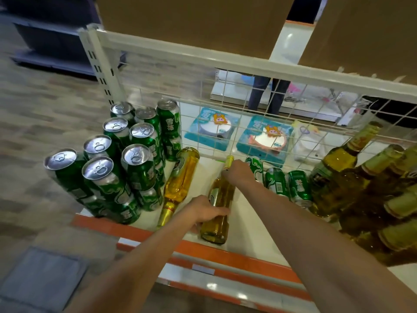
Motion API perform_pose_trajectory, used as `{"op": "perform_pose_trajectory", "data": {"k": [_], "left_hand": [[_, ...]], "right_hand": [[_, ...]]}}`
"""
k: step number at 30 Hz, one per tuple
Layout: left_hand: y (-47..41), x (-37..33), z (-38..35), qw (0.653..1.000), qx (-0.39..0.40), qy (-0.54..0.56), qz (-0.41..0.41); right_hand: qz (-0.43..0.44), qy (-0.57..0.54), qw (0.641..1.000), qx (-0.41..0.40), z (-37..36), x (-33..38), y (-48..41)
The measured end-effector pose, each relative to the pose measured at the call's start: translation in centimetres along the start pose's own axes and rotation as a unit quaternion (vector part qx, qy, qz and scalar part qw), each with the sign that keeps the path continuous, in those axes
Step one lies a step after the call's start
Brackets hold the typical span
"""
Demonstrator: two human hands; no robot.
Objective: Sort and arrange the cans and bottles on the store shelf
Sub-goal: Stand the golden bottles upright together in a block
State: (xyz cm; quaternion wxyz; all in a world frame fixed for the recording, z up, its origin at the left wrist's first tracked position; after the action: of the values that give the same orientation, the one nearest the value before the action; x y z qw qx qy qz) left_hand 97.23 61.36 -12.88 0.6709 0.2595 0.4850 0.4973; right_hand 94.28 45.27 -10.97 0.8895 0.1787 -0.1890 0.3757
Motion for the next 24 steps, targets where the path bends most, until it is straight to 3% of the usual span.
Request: {"op": "perform_pose_trajectory", "data": {"k": [12, 24], "left_hand": [[-0.8, 0.8, 0.8, 0.999, 0.025, 0.037, -0.002], [3.3, -0.1, -0.1, 0.995, -0.025, 0.017, -0.092]], "right_hand": [[-0.087, -0.176, 0.980, -0.038, -1.7, 0.1, -0.4], [-0.029, -0.193, 0.977, -0.082, 4.0, 0.6, 4.6]]}}
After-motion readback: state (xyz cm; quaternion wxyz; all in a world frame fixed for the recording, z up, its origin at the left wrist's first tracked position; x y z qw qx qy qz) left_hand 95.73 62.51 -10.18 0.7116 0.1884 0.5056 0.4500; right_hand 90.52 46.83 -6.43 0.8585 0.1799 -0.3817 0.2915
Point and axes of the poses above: each hand's wrist, its own y-axis away from the middle knuckle, its own z-axis out of the back of the hand, x = y × z, the point moved 3 cm from there along -y, towards the middle knuckle, and after that the axes turned 15 degrees about z, right-handed, at the moved point
